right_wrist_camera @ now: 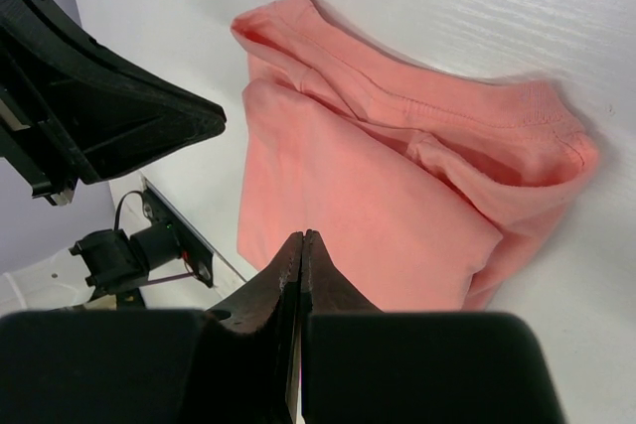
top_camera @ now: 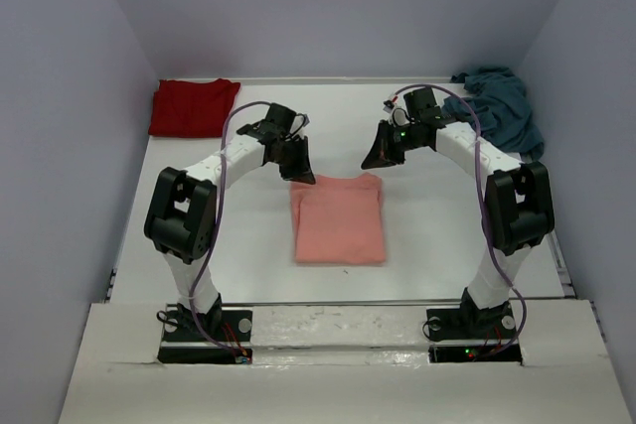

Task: Fold and stack the t-shirts
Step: Neatly place the folded tshirt to the corner

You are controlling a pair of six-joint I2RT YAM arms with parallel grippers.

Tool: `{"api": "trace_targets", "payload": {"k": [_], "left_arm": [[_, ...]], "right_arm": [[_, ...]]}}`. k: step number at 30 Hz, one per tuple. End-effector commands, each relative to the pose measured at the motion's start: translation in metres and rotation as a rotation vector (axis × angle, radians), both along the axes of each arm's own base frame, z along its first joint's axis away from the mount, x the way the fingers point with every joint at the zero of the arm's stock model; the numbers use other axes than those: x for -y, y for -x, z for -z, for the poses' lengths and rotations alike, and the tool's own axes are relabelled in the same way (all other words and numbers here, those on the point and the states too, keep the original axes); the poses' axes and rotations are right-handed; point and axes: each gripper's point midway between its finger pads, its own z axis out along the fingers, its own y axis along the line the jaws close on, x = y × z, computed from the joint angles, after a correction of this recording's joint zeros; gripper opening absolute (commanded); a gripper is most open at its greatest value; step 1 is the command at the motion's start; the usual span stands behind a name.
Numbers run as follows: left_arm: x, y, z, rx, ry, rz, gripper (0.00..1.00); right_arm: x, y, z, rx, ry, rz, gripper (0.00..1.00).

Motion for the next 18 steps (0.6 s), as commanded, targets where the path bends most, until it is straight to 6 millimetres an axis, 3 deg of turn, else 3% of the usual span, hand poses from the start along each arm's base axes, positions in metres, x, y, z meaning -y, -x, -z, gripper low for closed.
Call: {"api": "trace_targets", "payload": {"k": [1,18], "left_arm": [[-0.011,0.002,0.01,-0.017,-0.061,-0.016,0.0],[-0.029,0.018,0.059,-0.115,-0.169,-0.004,0.0]], "right_arm": [[0.002,0.001,-0.012,0.041,-0.014,-0.012,0.0],[0.008,0.003,-0.01,0.036,-0.002,0.003,0.0]]}}
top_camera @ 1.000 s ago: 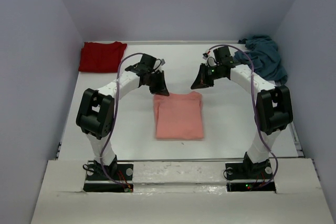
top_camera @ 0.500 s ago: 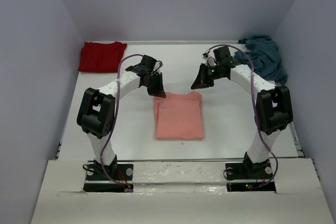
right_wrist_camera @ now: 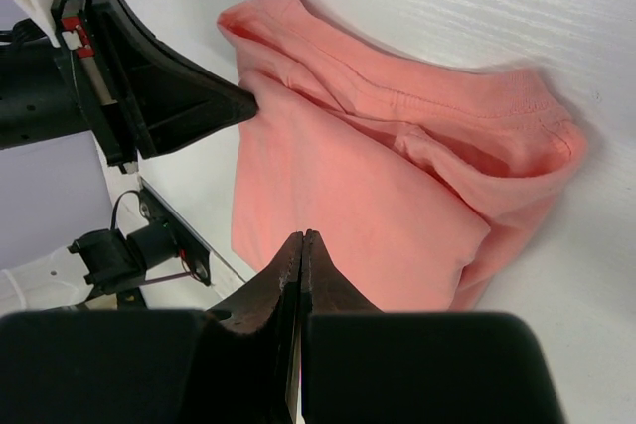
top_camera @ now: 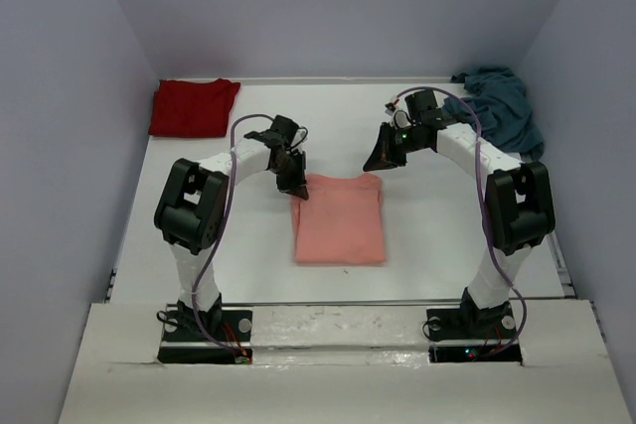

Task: Fold and stack the t-shirts
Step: Neatly place the folded tshirt to the corner

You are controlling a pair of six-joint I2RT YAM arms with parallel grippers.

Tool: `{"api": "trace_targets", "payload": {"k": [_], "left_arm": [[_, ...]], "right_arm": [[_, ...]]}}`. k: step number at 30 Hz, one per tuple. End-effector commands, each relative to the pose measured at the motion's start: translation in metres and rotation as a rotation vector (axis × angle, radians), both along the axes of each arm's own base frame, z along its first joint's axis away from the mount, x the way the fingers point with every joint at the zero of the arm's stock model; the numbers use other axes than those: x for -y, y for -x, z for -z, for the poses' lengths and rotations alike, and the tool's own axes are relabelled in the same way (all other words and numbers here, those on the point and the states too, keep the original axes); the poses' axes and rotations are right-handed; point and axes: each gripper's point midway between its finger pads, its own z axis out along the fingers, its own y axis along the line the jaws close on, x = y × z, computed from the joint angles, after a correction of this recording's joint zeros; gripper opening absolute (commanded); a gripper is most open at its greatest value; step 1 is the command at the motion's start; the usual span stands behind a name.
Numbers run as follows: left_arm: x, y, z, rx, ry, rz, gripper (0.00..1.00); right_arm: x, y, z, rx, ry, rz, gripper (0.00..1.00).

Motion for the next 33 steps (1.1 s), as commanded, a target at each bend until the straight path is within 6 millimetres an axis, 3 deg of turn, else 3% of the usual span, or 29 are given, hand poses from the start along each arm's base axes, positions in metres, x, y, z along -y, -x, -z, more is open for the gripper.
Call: {"api": "trace_targets", "payload": {"k": [1,6,16,19,20,22,23,26,30,33], "left_arm": [[-0.014,0.004,0.011,-0.014,-0.065,0.006,0.0],[-0.022,0.002,0.022,-0.021,-0.118,-0.006,0.0],[-0.01,-0.02,-0.001,0.068,-0.064,-0.022,0.0],[-0.008,-0.03,-0.022,0.129,-0.051,-0.028,0.0],[-0.008,-0.035,-0.04,0.176,-0.038,-0.033,0.0],[-0.011,-0.038,-0.057,0.217,-0.04,-0.054,0.0],[-0.012,-0.037,-0.069,0.238,-0.036,-0.06,0.0],[-0.018,-0.03,-0.077,0.236,-0.047,-0.073,0.0],[-0.026,-0.007,-0.072,0.199,-0.051,-0.086,0.01],[-0.032,0.012,-0.066,0.188,-0.054,-0.089,0.1]], "right_arm": [[0.002,0.001,-0.017,0.054,-0.01,-0.007,0.0],[0.003,0.0,-0.017,0.059,-0.008,-0.009,0.0],[0.003,0.004,-0.02,0.063,-0.009,-0.019,0.0],[0.006,0.003,-0.028,0.098,0.008,-0.027,0.0],[0.008,0.002,-0.029,0.109,0.022,-0.019,0.0],[0.013,0.002,-0.034,0.135,0.051,-0.016,0.0],[0.016,0.005,-0.035,0.138,0.064,-0.01,0.0],[0.022,0.011,-0.032,0.14,0.095,-0.004,0.0],[0.033,0.036,-0.026,0.114,0.128,0.004,0.0],[0.044,0.057,-0.018,0.104,0.16,0.017,0.0]]}}
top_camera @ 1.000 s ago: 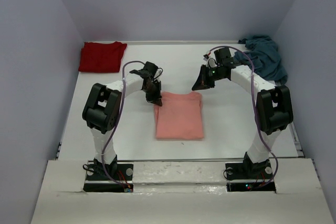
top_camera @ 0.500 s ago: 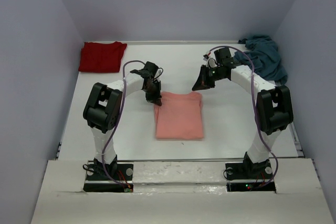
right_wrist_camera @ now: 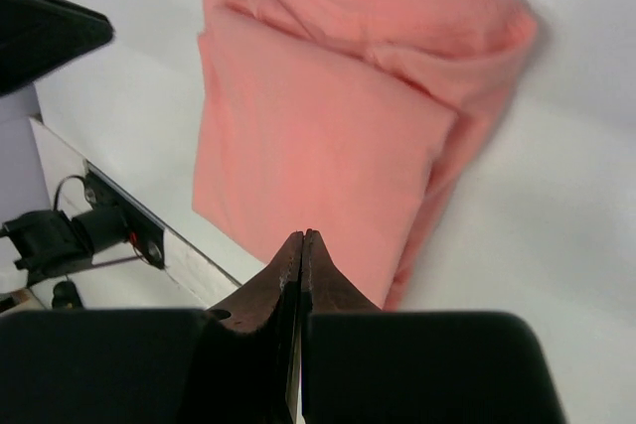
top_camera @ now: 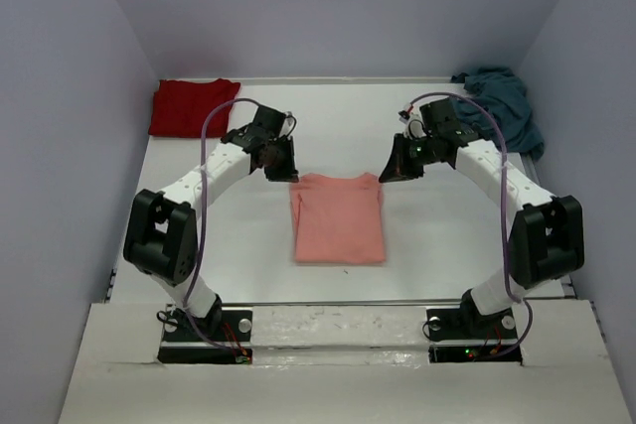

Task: Fold and stack the t-shirts
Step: Neatly place the folded tshirt to the corner

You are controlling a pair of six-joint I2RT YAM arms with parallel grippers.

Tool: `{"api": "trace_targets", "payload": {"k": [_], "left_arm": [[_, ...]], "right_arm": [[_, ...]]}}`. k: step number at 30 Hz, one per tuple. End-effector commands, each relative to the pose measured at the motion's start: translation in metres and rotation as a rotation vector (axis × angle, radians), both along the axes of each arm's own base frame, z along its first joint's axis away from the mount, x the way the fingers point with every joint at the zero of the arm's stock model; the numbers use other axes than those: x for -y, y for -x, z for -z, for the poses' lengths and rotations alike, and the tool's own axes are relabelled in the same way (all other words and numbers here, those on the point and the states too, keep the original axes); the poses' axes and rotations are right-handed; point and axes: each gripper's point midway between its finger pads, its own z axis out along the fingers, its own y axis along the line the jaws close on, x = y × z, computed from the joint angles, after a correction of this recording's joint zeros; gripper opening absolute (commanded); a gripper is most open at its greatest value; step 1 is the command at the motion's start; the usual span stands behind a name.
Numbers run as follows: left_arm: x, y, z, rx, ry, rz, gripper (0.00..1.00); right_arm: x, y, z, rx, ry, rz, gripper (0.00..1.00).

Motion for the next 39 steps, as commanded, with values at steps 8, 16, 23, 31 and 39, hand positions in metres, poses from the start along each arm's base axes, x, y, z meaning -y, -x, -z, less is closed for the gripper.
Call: {"api": "trace_targets", "payload": {"k": [8,16,23,31,39], "left_arm": [[-0.027,0.067,0.035,-0.111,-0.04,-0.01,0.57],[-0.017,0.075,0.052,-0.103,0.041,0.021,0.85],[-0.003,0.086,0.075,-0.147,0.135,0.073,0.86],[0.007,0.089,0.093,-0.2,0.171,0.092,0.86],[0.013,0.085,0.102,-0.236,0.168,0.113,0.3]], "right_arm": [[0.022,0.055,0.014,-0.036,0.047,0.002,0.29],[0.017,0.061,0.003,-0.034,0.003,-0.001,0.68],[0.019,0.062,-0.003,-0.019,0.004,-0.003,0.68],[0.02,0.062,-0.004,-0.018,0.009,0.003,0.69],[0.021,0.061,0.0,-0.027,0.022,0.015,0.69]]}}
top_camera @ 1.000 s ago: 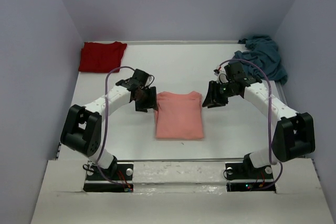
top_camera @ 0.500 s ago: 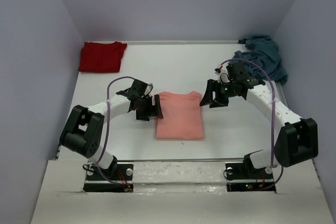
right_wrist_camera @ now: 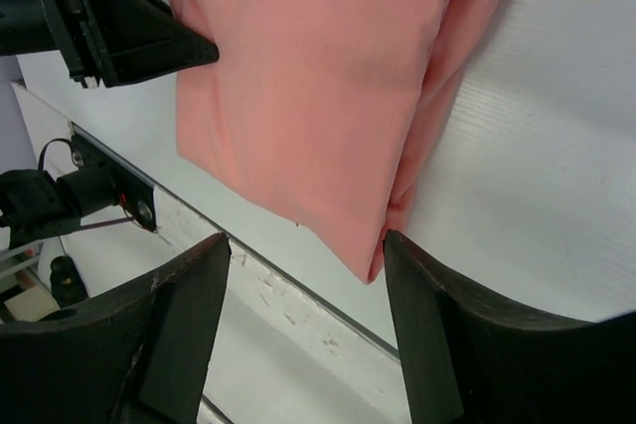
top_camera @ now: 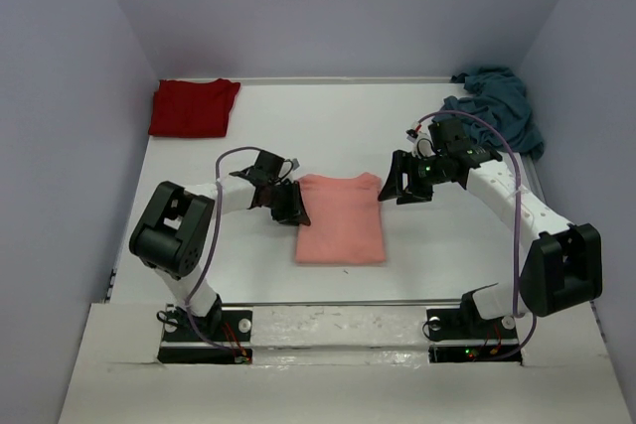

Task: Fold and stack the t-shirts
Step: Neatly place the folded tshirt to the corner

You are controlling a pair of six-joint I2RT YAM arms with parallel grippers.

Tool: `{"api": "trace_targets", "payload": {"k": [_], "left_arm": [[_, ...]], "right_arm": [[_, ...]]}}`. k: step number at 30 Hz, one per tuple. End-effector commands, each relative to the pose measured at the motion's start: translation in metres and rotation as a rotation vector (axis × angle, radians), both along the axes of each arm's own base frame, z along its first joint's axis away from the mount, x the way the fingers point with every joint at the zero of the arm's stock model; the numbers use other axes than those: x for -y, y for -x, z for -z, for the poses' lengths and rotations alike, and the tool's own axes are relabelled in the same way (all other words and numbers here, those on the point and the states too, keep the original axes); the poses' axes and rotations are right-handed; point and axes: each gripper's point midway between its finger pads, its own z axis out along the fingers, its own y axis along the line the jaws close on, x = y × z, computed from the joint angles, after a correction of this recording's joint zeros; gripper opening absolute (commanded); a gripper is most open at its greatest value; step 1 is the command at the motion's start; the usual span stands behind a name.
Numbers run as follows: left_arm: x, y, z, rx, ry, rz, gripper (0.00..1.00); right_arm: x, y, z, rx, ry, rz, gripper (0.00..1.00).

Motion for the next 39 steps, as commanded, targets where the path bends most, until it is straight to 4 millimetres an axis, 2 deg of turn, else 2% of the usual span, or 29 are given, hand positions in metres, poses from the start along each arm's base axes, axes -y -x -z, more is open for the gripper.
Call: {"api": "trace_targets", "payload": {"k": [1,4,8,14,17,18,19,20,23,24,26,27,28,32,33,34,35,39], "left_arm": [[-0.004,0.003,0.014,-0.044,-0.04,0.014,0.16],[-0.005,0.002,0.02,-0.058,-0.062,0.011,0.0],[-0.009,-0.006,0.027,-0.066,-0.11,-0.008,0.0],[-0.006,-0.044,0.023,-0.02,-0.165,-0.039,0.0],[-0.005,-0.071,0.027,-0.007,-0.198,-0.052,0.0],[-0.002,-0.087,0.018,0.018,-0.195,-0.055,0.0],[-0.002,-0.095,0.018,0.024,-0.203,-0.059,0.0],[-0.005,-0.111,0.016,0.038,-0.223,-0.067,0.0],[-0.012,-0.137,0.013,0.056,-0.248,-0.086,0.0],[-0.018,-0.153,0.011,0.068,-0.261,-0.102,0.0],[-0.026,-0.17,0.011,0.08,-0.278,-0.125,0.0],[-0.035,-0.178,0.018,0.066,-0.29,-0.142,0.0],[-0.037,-0.192,0.008,0.093,-0.29,-0.147,0.0],[-0.057,-0.234,0.003,0.132,-0.337,-0.176,0.0],[-0.063,-0.236,0.014,0.104,-0.355,-0.173,0.0],[-0.063,-0.253,0.001,0.147,-0.348,-0.18,0.0],[-0.072,-0.266,-0.001,0.161,-0.363,-0.189,0.0],[-0.099,-0.296,-0.008,0.203,-0.408,-0.211,0.0]], "right_arm": [[0.002,-0.002,-0.008,0.028,0.0,0.01,0.69],[0.002,-0.003,-0.007,0.026,0.003,0.01,0.69],[0.003,-0.004,-0.007,0.03,0.005,0.012,0.69],[0.002,-0.003,-0.01,0.034,0.001,0.01,0.69],[0.002,-0.002,-0.011,0.036,-0.001,0.006,0.69],[0.002,-0.002,-0.011,0.035,-0.002,0.004,0.69],[0.002,-0.001,-0.011,0.035,-0.002,0.004,0.69],[0.003,-0.001,-0.012,0.04,-0.001,0.004,0.69],[0.003,0.0,-0.013,0.04,-0.002,0.005,0.69],[0.003,0.001,-0.014,0.044,-0.002,0.004,0.69],[0.003,0.001,-0.015,0.047,-0.003,0.004,0.69],[0.003,0.002,-0.016,0.048,-0.005,0.003,0.69],[0.003,0.002,-0.017,0.049,-0.007,0.002,0.69],[0.003,0.003,-0.021,0.054,-0.011,0.002,0.69],[0.003,0.003,-0.022,0.054,-0.013,0.002,0.69],[0.003,0.004,-0.023,0.053,-0.014,0.002,0.69],[0.003,0.004,-0.024,0.055,-0.015,0.003,0.69],[0.004,0.008,-0.025,0.05,-0.009,0.004,0.69]]}}
